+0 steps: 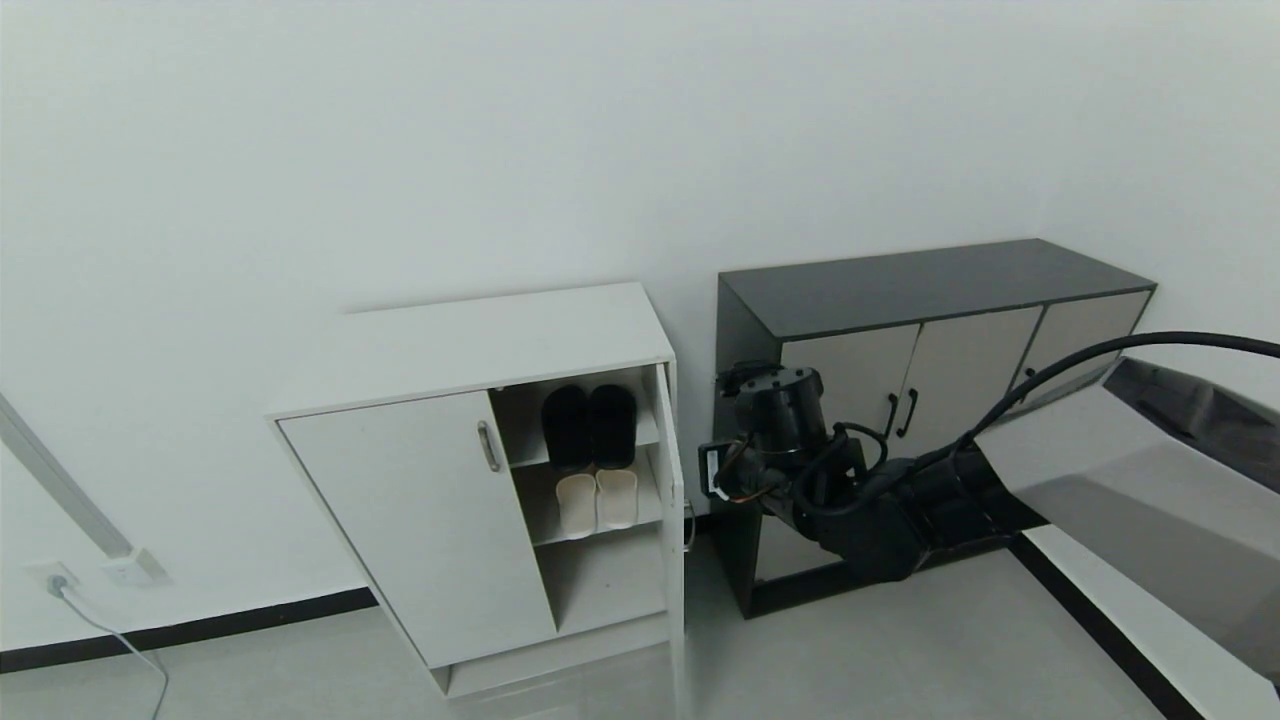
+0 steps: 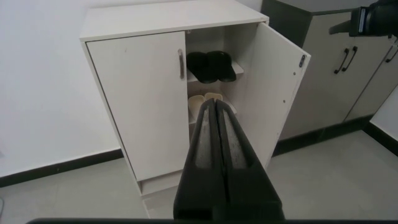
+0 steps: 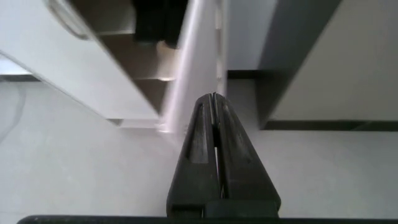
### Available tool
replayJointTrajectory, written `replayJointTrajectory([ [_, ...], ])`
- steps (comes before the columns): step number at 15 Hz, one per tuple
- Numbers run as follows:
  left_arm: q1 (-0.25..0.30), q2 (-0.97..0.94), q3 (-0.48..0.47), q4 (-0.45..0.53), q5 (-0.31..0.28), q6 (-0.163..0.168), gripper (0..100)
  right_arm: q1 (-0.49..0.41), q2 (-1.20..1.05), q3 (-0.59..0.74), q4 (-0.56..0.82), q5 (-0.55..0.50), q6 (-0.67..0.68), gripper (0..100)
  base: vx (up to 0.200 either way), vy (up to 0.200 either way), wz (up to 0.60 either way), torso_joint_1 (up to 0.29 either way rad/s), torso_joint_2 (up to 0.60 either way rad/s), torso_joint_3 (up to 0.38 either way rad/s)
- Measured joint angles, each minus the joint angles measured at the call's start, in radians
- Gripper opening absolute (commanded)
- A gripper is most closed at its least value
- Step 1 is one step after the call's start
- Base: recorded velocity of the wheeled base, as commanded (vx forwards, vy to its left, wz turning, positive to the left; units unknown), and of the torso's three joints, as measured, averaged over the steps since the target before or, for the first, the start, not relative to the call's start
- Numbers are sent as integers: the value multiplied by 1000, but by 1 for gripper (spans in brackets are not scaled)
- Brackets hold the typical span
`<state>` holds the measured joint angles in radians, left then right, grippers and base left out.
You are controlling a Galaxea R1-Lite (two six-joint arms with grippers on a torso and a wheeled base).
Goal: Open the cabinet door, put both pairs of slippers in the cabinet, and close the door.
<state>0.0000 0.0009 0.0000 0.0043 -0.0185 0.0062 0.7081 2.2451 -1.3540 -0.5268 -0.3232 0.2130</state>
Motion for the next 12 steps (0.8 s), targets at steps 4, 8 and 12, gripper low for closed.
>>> replayJointTrajectory([
  [4,0,0,0,0,0,0,0,-9,11,21,-24,0,-21,0,0,0,300,2,1,1],
  [8,0,0,0,0,0,0,0,-11,14,28,-34,0,-23,0,0,0,300,2,1,1],
  [12,0,0,0,0,0,0,0,-10,13,76,-154,17,-62,0,0,0,0,0,0,0],
])
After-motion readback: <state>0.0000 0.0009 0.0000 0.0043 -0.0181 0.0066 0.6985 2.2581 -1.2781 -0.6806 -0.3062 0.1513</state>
